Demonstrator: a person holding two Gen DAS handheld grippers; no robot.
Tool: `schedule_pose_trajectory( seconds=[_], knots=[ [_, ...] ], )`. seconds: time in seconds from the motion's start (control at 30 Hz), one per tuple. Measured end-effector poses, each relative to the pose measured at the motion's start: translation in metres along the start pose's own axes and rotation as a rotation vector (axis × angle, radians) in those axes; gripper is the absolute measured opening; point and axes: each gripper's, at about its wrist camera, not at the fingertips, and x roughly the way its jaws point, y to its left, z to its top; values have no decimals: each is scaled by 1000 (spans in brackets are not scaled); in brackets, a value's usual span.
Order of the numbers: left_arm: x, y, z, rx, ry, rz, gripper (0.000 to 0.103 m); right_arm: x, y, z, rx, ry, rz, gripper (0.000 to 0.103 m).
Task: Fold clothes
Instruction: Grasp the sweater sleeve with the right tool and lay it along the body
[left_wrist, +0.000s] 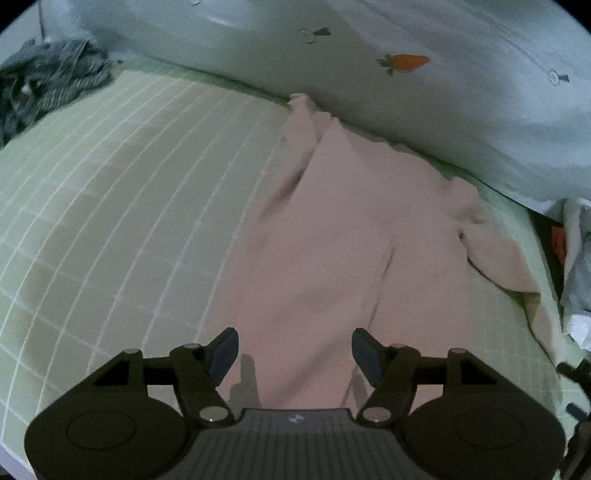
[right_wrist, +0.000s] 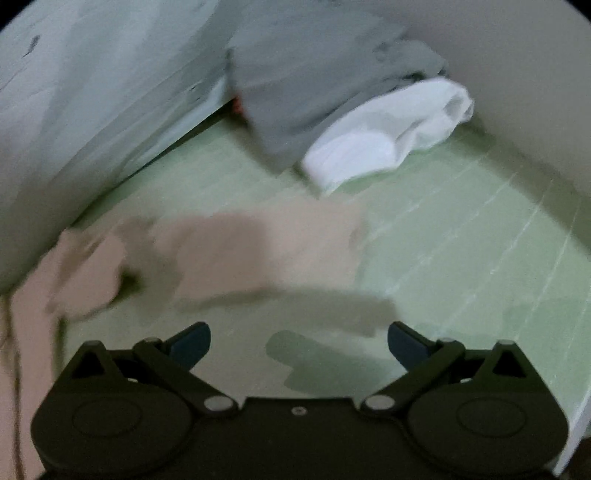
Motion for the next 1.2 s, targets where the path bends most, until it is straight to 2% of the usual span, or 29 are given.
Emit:
schedule_pose_trajectory(
  seconds=[0.07,0.13,0.2,0.23,0.27,0.3,0.37,0.47,0.57,0.63,0.83,1.03,1.13,1.2],
  knots=[
    [4,-11,4,10,-6,15,71,14,-5,13,-15,-2,-15,101],
    [9,-19,5,15,-6,37,71,28,-8,23,-19,2,-34,92],
    [12,-25,7,16,-4,60,71,38,-8,30,-43,1,-49,77],
    [14,-29,8,14,-3,71,71,41,-8,32,-64,-2,-56,76],
    [16,-31,9,13,-1,80,71,44,-7,34,-85,-6,-62,66],
    [18,-33,10,13,3,87,71,47,-7,36,-105,-9,-68,52],
    [23,-38,12,17,12,98,71,50,-7,41,-144,-11,-49,39],
    [30,-46,16,34,24,106,72,51,-8,43,-191,-17,-35,6],
    [41,-54,20,57,42,104,72,48,-15,43,-205,-35,-87,5],
    [48,-58,22,66,56,103,72,46,-28,45,-170,-41,-143,5],
    [69,-61,29,68,100,100,72,44,-39,58,-143,-35,-151,5],
    [81,-70,43,103,96,75,72,30,-11,68,-142,-66,-125,5],
    [84,-72,49,126,89,60,73,22,17,68,-164,-72,-54,5],
    [88,-71,52,128,89,52,73,19,43,65,-189,-64,24,5]
  ],
)
